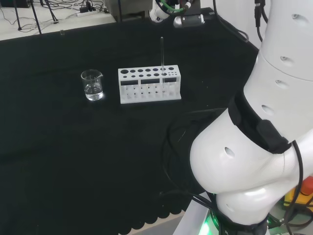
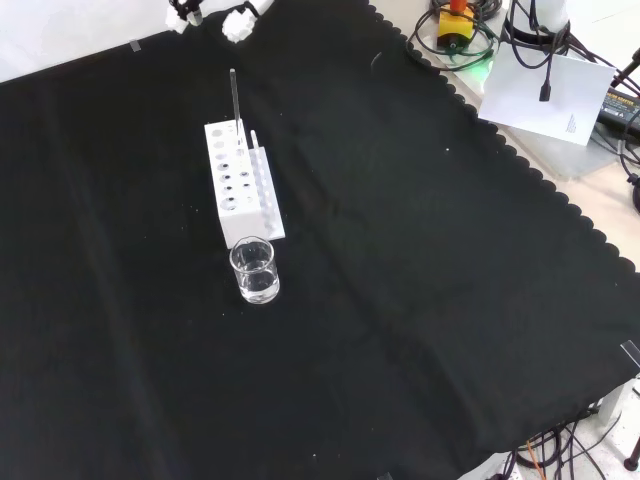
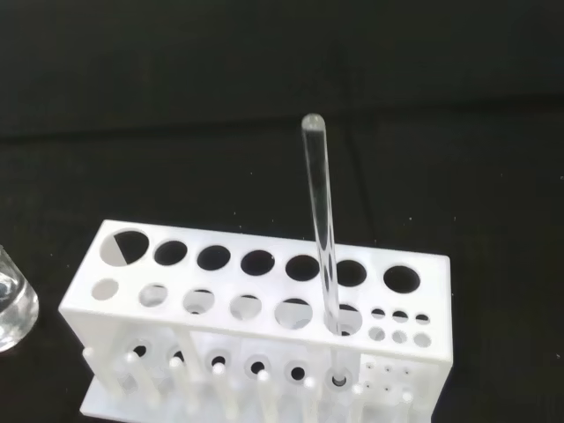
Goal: Take the glass rod from the white test tube rack.
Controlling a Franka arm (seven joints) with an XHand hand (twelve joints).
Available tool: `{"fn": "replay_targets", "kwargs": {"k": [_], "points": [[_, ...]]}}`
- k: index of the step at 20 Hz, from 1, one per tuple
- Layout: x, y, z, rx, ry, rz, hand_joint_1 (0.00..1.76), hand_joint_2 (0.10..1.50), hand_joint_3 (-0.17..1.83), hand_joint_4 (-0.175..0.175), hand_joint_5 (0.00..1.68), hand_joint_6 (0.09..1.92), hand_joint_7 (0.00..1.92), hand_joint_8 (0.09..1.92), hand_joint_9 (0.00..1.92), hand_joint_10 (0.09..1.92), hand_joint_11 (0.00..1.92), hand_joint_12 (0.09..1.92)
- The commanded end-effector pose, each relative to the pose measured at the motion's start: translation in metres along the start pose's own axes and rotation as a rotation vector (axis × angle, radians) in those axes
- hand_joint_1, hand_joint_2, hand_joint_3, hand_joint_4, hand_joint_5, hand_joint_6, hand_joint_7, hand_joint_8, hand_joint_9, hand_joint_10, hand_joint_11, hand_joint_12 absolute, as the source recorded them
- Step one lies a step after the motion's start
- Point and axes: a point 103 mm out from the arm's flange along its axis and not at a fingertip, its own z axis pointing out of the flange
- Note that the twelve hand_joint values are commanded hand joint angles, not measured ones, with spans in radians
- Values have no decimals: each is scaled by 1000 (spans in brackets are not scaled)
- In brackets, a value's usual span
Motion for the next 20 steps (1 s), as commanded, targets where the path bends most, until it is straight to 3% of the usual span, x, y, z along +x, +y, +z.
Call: {"fn": "replay_targets", "kwargs": {"k": [1, 8, 14, 20], "points": [[-2, 6, 15, 7, -6, -2, 641, 1209, -175, -175, 432, 168, 535, 940, 716, 870, 302, 1383], [1, 7, 42, 35, -21, -14, 631, 1216, -175, -175, 308, 568, 808, 967, 947, 921, 423, 1360], [6, 5, 54, 57, -53, 4, 629, 1222, -175, -175, 300, 636, 915, 984, 1088, 933, 471, 1360], [12, 11, 76, 80, -52, -37, 670, 1224, -175, -175, 351, 723, 1026, 973, 1267, 965, 550, 1327]]}}
